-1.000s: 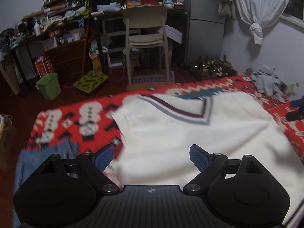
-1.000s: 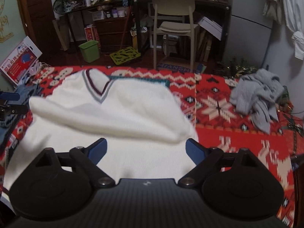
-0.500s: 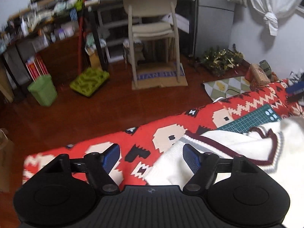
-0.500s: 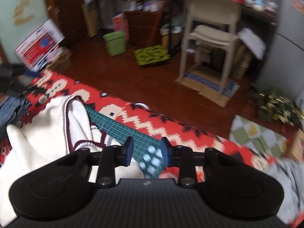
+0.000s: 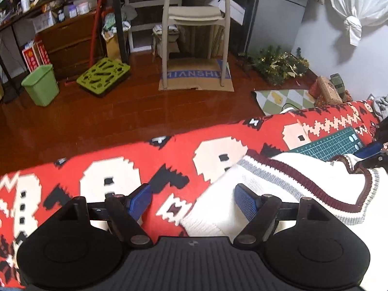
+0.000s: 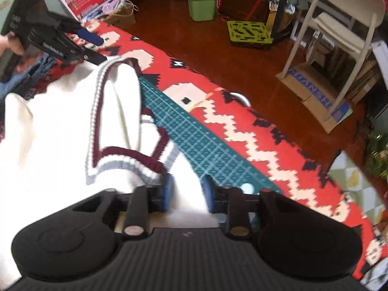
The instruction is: Fold clothes
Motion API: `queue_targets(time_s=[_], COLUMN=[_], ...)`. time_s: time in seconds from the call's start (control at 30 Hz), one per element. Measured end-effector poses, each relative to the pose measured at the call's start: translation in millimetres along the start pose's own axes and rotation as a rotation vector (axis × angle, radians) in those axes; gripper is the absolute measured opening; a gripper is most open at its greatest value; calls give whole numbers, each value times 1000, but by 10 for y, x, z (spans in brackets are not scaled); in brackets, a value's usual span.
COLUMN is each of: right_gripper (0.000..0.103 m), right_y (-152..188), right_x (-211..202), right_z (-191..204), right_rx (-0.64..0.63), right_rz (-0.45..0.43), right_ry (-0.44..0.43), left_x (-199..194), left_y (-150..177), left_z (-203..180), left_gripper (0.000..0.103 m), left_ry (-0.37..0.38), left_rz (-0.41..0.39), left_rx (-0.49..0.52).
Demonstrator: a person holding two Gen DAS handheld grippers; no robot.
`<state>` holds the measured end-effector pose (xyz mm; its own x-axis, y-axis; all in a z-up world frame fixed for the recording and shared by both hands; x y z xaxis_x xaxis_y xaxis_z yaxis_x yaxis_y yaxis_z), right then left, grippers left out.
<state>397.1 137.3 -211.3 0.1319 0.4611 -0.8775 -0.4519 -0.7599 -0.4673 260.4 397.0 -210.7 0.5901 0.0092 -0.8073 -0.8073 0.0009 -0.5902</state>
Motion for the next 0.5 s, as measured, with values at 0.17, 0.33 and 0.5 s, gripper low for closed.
queue_targets(time_s=[0.17, 0.33, 0.5], right_gripper=[4, 3, 4], right_y=[45, -109, -146], right_x=[-65, -351, -547], right_z=[272, 210, 287], right_rx=[-100, -129, -163], right_rz=[-15, -145, -224], right_ry=[124, 348, 434], left_x=[-13, -72, -144], left_y=[36, 38, 36], left_z=[-68, -140, -134], left_gripper=[57, 56, 56], left_ry=[3, -10, -8], left_rz=[9, 1, -17], left_rx=[17, 45, 8])
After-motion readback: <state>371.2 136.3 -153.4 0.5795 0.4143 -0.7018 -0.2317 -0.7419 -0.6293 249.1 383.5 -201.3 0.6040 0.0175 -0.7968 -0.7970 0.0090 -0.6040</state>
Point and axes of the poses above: each gripper's, at about its wrist camera, not at the fingertips, and x roughly the way its jaws point, z to its left, y to its underside, the point moved 4 cm from there along x, roughly the way its jaws point, and after that the axes turned 6 degrees about x, right-handed, at the moved point
